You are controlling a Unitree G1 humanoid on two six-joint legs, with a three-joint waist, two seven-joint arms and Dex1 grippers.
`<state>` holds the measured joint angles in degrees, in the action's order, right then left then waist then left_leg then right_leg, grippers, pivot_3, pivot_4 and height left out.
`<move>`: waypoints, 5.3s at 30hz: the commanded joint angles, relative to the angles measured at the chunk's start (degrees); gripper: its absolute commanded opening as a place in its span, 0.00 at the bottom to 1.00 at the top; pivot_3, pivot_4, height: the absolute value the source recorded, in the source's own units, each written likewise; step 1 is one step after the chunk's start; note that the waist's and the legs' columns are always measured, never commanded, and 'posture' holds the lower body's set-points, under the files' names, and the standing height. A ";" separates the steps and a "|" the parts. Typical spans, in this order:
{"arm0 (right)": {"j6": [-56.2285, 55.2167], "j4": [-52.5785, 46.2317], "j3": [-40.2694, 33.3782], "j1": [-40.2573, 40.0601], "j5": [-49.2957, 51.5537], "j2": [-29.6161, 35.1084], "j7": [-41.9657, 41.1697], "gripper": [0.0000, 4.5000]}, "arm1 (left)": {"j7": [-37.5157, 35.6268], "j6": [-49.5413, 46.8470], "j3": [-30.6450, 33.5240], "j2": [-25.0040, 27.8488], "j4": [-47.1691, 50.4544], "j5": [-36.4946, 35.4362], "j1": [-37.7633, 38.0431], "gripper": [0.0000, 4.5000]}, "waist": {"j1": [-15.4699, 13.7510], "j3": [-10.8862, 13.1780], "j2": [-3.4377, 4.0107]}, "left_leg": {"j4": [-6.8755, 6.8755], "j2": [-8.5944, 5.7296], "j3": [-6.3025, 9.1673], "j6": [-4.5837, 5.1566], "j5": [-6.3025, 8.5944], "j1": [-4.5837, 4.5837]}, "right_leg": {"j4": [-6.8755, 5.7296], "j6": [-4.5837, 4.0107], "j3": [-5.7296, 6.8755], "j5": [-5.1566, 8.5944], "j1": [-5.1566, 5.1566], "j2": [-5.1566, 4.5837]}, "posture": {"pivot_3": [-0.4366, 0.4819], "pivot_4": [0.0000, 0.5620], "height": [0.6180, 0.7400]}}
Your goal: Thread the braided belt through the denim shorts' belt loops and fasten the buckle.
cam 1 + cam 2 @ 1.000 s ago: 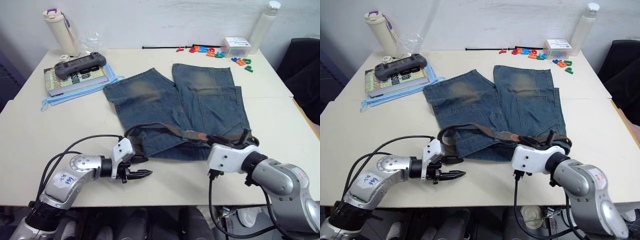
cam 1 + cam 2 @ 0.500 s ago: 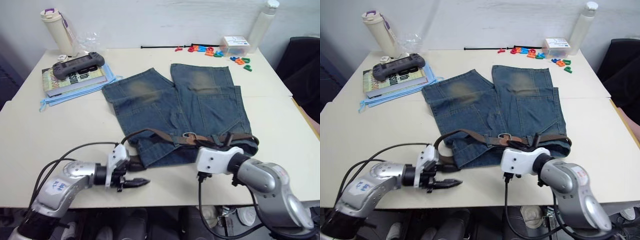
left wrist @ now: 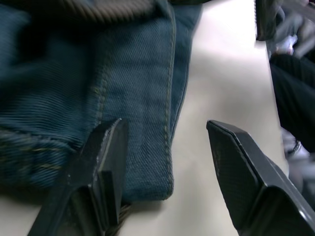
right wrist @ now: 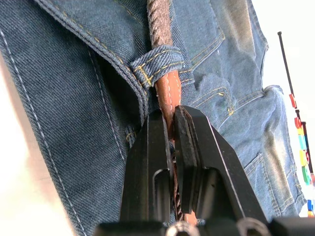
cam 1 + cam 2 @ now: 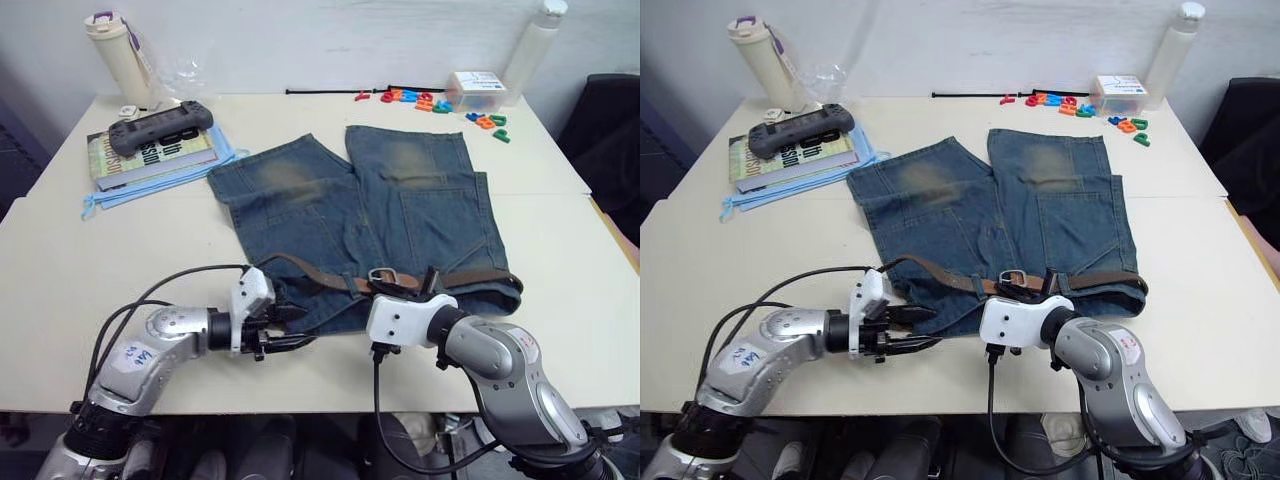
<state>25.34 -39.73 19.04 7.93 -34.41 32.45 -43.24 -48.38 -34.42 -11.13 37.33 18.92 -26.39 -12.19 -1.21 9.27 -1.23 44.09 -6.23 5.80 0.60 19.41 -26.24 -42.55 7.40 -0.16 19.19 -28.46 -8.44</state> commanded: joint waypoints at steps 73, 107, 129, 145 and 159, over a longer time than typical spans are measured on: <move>-0.32 -0.62 -2.69 14.48 3.53 4.18 -0.97 0.00 | 25.73 2.49 1.48 -10.42 9.91 12.21 -9.66 0.63 | -0.19 0.37 -0.20 | -0.04 -0.04 0.05 -0.08 -0.16 -0.15 | 0.10 0.15 0.04 -0.12 -0.07 0.02 | 0.48 0.27 0.30; 0.89 -2.03 -3.16 14.02 -0.07 1.54 -1.96 0.00 | 24.55 7.84 -0.90 -17.04 4.39 20.99 -8.80 0.02 | -0.11 0.38 -0.21 | -0.02 -0.05 0.04 -0.08 -0.16 -0.13 | 0.07 0.16 0.06 -0.12 -0.08 0.04 | 0.48 0.27 0.30; 6.64 -8.21 -18.80 -1.38 12.70 5.76 -8.17 0.64 | 20.43 -2.63 13.45 -20.56 2.12 1.11 -7.49 0.00 | -0.24 0.37 -0.20 | -0.04 -0.05 0.04 -0.07 -0.15 -0.08 | 0.10 0.16 0.08 -0.12 -0.02 0.06 | 0.48 0.27 0.30; -0.39 2.66 -7.16 -3.35 2.25 7.23 2.68 0.64 | 20.77 -2.95 13.64 -19.15 1.84 1.02 -7.84 0.00 | -0.19 0.38 -0.23 | -0.01 -0.03 0.00 -0.09 -0.16 -0.08 | 0.09 0.17 0.03 -0.13 -0.01 0.02 | 0.48 0.27 0.30; 19.06 -0.53 -5.22 1.41 5.08 -8.67 1.83 0.03 | 21.85 -8.64 0.88 -12.49 -1.26 11.61 -9.43 0.00 | -0.09 0.38 -0.22 | -0.02 -0.04 0.02 -0.12 -0.18 -0.05 | 0.02 0.17 0.00 -0.13 -0.04 0.06 | 0.48 0.27 0.30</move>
<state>41.79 -37.14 13.51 8.44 -30.41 24.58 -40.89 -27.00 -42.51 -9.09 24.99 17.29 -15.85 -21.36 -1.30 9.64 -1.45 44.07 -6.27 5.82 0.48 19.23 -26.28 -42.53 7.56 -0.16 19.06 -28.50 -8.38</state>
